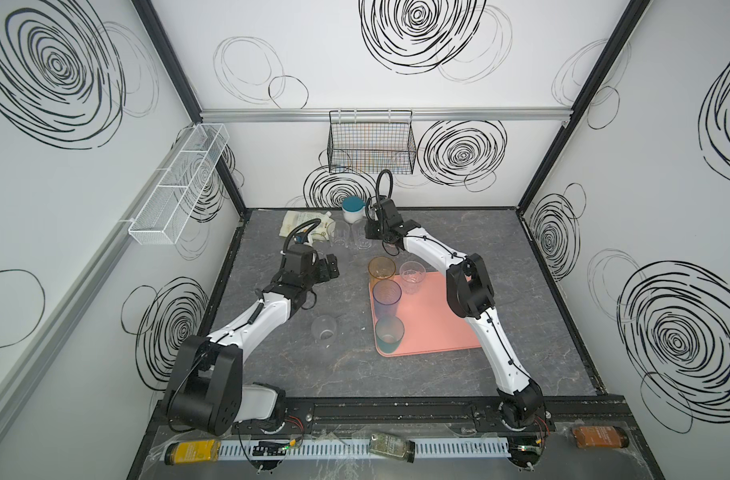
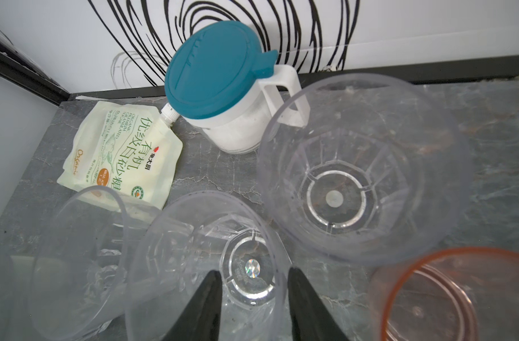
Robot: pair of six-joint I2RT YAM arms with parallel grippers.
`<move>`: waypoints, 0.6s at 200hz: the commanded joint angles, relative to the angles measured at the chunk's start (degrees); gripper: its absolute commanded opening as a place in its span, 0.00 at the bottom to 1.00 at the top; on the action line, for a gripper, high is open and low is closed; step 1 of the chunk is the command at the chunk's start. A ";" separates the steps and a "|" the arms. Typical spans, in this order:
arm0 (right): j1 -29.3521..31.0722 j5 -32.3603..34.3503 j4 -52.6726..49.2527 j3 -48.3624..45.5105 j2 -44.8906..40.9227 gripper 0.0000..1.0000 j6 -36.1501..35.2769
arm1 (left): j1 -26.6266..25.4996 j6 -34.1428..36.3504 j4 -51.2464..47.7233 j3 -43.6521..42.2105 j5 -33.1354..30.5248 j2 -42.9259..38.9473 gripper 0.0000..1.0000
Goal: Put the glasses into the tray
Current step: 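Close the right gripper on the second clear glass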
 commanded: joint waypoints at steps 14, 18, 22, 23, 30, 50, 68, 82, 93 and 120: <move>0.08 2.22 -1.36 1.33 0.48 0.29 -0.48 | -0.06 -0.19 -0.21 0.05 -5.19 -1.18 0.99; 0.07 2.28 -1.40 1.33 0.50 0.28 -0.47 | -0.07 -0.12 -0.33 0.05 -5.57 -1.36 0.99; 0.08 2.30 -1.39 1.33 0.41 0.27 -0.44 | 0.03 -0.10 -0.34 -0.03 -5.87 -1.54 0.99; 0.12 2.29 -1.42 1.33 0.37 0.26 -0.46 | 0.02 -0.10 -0.38 -0.03 -5.93 -1.59 0.99; 0.20 2.40 -1.52 1.33 0.07 0.24 -0.48 | 0.01 -0.12 -0.34 -0.17 -6.07 -1.81 0.99; 0.47 2.20 -1.78 1.33 -0.96 0.18 -0.48 | 0.02 -0.44 -0.38 -0.39 -6.53 -2.23 0.99; 0.60 2.69 -2.16 0.70 -2.56 0.14 -0.31 | 0.01 -0.62 -1.03 -0.13 -7.73 -2.23 0.99; 0.71 2.83 -1.35 -0.73 -4.49 0.12 -0.31 | 0.12 -0.70 -0.95 -0.19 -7.97 -2.58 0.99; 0.69 2.76 -0.85 -1.59 -6.22 0.11 -0.39 | 0.23 -0.80 -0.74 -0.47 -8.00 -2.86 0.99; 0.72 1.56 -1.72 -2.32 -10.37 0.10 -0.55 | 0.10 -1.47 0.04 -0.98 -7.78 -3.56 0.99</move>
